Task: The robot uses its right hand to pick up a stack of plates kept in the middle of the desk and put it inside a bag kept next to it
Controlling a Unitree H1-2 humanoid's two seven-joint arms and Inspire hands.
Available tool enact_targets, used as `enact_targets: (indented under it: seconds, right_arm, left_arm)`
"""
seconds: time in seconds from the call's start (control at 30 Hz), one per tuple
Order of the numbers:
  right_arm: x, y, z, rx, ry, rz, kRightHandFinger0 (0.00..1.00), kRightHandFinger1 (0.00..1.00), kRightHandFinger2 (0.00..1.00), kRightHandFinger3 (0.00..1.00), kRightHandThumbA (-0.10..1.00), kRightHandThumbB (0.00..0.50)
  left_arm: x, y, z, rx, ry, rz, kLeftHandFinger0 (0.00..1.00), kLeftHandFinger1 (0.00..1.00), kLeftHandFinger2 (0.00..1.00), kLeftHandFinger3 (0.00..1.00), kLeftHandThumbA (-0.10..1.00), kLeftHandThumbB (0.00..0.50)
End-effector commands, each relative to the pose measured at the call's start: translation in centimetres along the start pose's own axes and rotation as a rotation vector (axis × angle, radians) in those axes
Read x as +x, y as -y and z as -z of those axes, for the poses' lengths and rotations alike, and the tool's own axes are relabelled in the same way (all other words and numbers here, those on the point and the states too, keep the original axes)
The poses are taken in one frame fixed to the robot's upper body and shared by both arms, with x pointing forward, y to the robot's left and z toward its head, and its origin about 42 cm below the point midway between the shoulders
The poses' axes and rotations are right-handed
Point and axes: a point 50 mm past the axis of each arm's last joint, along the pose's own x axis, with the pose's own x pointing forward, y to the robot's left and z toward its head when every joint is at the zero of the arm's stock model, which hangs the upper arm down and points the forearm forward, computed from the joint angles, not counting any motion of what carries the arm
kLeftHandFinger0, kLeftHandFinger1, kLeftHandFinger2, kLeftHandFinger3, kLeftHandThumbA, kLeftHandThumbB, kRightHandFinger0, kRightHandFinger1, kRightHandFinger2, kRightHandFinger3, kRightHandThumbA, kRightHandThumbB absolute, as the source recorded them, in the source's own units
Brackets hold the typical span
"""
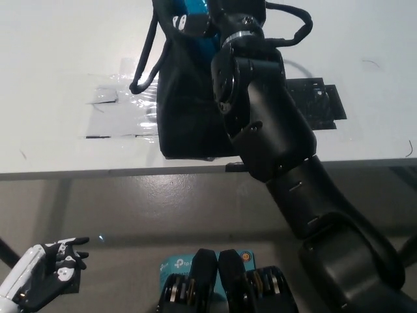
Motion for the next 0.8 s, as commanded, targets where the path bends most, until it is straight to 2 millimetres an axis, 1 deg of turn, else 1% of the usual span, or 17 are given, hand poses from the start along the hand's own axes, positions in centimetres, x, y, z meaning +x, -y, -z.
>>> enact_targets:
  seconds: [0.0, 0.03, 0.13, 0.2, 0.3, 0.33, 0.37, 0.4, 0.43, 0.47, 0.5, 0.53, 0.57, 0.6, 0.63, 0.73, 0.77]
  right_arm:
    - [0.1, 2.3, -1.5, 0.011, 0.02, 0.056, 1.0, 1.0, 1.0, 1.0, 1.0, 0.5]
    - [0.5, 2.4, -1.2, -0.004, 0.012, 0.046, 1.0, 1.0, 1.0, 1.0, 1.0, 0.5]
    - [0.5, 2.6, -1.1, -0.01, 0.011, 0.045, 1.0, 1.0, 1.0, 1.0, 1.0, 0.5]
    - [1.0, 3.6, -1.2, -0.024, 0.018, 0.064, 1.0, 1.0, 1.0, 1.0, 1.0, 0.5]
    - [1.0, 3.6, -1.2, -0.026, 0.018, 0.065, 1.0, 1.0, 1.0, 1.0, 1.0, 0.5]
    - [1.4, 5.4, -1.0, -0.036, 0.023, 0.112, 1.0, 1.0, 1.0, 1.0, 1.0, 0.5]
    - [1.7, 7.6, -0.6, -0.048, 0.029, 0.17, 1.0, 1.0, 1.0, 1.0, 1.0, 0.5]
    - [1.8, 8.0, -0.6, -0.051, 0.031, 0.181, 1.0, 1.0, 1.0, 1.0, 1.0, 0.5]
    - [2.0, 9.5, 0.0, -0.063, 0.031, 0.201, 1.0, 1.0, 1.0, 1.0, 1.0, 0.5]
    - [2.1, 10.1, 0.2, -0.068, 0.031, 0.209, 1.0, 1.0, 1.0, 1.0, 1.0, 0.5]
    - [2.2, 11.7, 0.7, -0.04, 0.041, 0.227, 1.0, 1.0, 1.0, 1.0, 1.0, 0.5]
    - [2.1, 14.0, 1.5, 0.001, 0.059, 0.255, 1.0, 1.0, 1.0, 1.0, 1.0, 0.5]
    - [1.8, 15.0, 1.7, 0.002, 0.069, 0.26, 1.0, 1.0, 1.0, 1.0, 1.0, 0.5]
    - [1.1, 16.2, 2.2, -0.018, 0.09, 0.281, 1.0, 1.0, 1.0, 1.0, 1.0, 0.5]
    - [-0.1, 17.8, 2.9, -0.029, 0.116, 0.311, 1.0, 1.0, 1.0, 1.0, 1.0, 0.5]
    - [-0.3, 17.9, 3.0, -0.032, 0.121, 0.308, 1.0, 1.0, 1.0, 1.0, 1.0, 0.5]
    - [-4.7, 21.3, 6.3, 0.017, 0.18, 0.377, 1.0, 1.0, 1.0, 1.0, 1.0, 0.468]
  left_arm:
    - [-0.4, -0.9, -0.3, 0.039, 0.018, 0.009, 0.75, 0.73, 0.8, 0.84, -0.1, 0.446]
    - [-0.3, -0.8, -0.3, 0.044, 0.019, 0.006, 0.73, 0.72, 0.79, 0.84, -0.1, 0.443]
    - [-0.3, -0.8, -0.3, 0.046, 0.017, 0.003, 0.73, 0.72, 0.79, 0.84, -0.1, 0.445]
    - [-0.2, -0.4, 0.1, 0.019, 0.007, -0.002, 0.75, 0.73, 0.78, 0.83, -0.1, 0.432]
    - [-0.2, -0.4, 0.1, 0.017, 0.007, -0.001, 0.76, 0.73, 0.79, 0.83, -0.1, 0.43]
    - [-0.3, -0.3, 0.2, 0.019, 0.003, -0.003, 0.75, 0.72, 0.78, 0.83, -0.1, 0.42]
    - [-0.4, -0.3, 0.3, 0.021, -0.001, -0.005, 0.74, 0.72, 0.78, 0.83, -0.1, 0.416]
    - [-0.5, -0.3, 0.4, 0.021, -0.002, -0.005, 0.74, 0.72, 0.78, 0.83, -0.1, 0.415]
    - [-0.6, -0.4, 0.5, 0.02, -0.005, -0.003, 0.74, 0.72, 0.78, 0.83, -0.1, 0.415]
    - [-0.6, -0.4, 0.5, 0.02, -0.007, -0.002, 0.74, 0.72, 0.78, 0.83, -0.1, 0.414]
    - [-0.6, -0.4, 0.4, 0.028, -0.011, -0.004, 0.76, 0.74, 0.79, 0.84, -0.1, 0.423]
    - [-0.7, -0.4, 0.3, 0.041, -0.016, -0.008, 0.77, 0.74, 0.79, 0.84, -0.1, 0.425]
    - [-0.7, -0.4, 0.3, 0.032, -0.015, -0.008, 0.77, 0.75, 0.8, 0.84, -0.1, 0.415]
    - [-0.9, -0.2, 0.5, 0.02, -0.016, -0.005, 0.8, 0.75, 0.81, 0.86, -0.1, 0.396]
    - [-0.9, -0.1, 0.6, 0.019, -0.017, -0.004, 0.8, 0.75, 0.81, 0.86, -0.1, 0.395]
    - [-0.9, -0.1, 0.6, 0.019, -0.017, -0.004, 0.81, 0.76, 0.81, 0.86, -0.1, 0.394]
    - [-0.9, -0.1, 0.7, 0.027, -0.013, 0.012, 0.79, 0.75, 0.82, 0.85, -0.1, 0.409]
